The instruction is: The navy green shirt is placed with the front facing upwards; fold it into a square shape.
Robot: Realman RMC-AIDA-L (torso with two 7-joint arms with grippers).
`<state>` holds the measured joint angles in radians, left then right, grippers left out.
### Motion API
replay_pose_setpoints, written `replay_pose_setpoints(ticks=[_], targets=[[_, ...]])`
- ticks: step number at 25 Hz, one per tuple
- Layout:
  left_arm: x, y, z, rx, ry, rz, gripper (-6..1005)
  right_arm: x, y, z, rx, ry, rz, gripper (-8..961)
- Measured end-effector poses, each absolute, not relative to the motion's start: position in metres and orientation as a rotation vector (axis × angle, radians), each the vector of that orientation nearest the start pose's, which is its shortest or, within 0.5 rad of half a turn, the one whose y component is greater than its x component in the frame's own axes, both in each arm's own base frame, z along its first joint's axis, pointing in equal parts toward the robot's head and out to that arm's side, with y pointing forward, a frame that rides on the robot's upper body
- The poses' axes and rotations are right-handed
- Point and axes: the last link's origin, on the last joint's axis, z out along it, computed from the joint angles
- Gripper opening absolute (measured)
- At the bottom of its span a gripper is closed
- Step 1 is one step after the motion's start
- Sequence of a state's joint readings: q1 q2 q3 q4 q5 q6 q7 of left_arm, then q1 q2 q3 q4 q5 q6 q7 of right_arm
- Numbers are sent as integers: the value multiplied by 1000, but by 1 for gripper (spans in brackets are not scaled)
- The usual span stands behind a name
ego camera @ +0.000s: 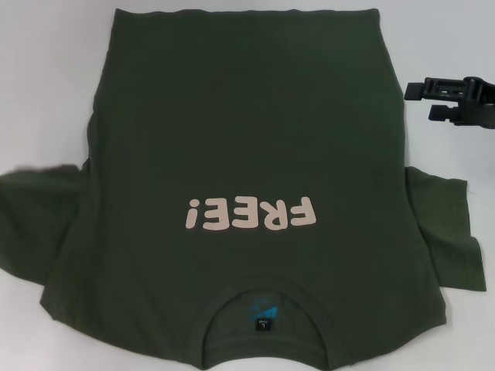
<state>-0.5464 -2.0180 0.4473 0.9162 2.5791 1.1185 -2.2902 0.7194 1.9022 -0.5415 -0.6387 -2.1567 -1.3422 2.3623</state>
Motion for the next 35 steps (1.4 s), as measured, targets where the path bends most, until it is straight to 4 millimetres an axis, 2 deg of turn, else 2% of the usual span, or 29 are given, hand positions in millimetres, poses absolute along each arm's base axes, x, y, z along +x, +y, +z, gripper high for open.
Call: replay_pose_setpoints(ticks=[6, 9, 12, 20, 26, 35], targets=[[-359, 379, 127, -1766, -1419, -144, 0, 262, 419, 89, -2107, 1642, 718, 912], [-356, 379, 126, -1786, -1422, -137, 1, 262, 419, 89, -2106, 1643, 718, 912], [-345, 379, 122, -1830, -1442, -134, 1, 262, 419, 89, -2106, 1644, 718, 912], [-293, 383, 124, -1906, -1536, -93, 1, 262, 419, 89, -2111, 1642, 718, 911], [-257, 399, 108, -1944, -1625, -21, 1, 260, 419, 89, -2115, 1644, 719, 911], [-225, 419, 78, -2011, -1658, -19, 0, 260, 420, 89, -2112, 1646, 712, 911]])
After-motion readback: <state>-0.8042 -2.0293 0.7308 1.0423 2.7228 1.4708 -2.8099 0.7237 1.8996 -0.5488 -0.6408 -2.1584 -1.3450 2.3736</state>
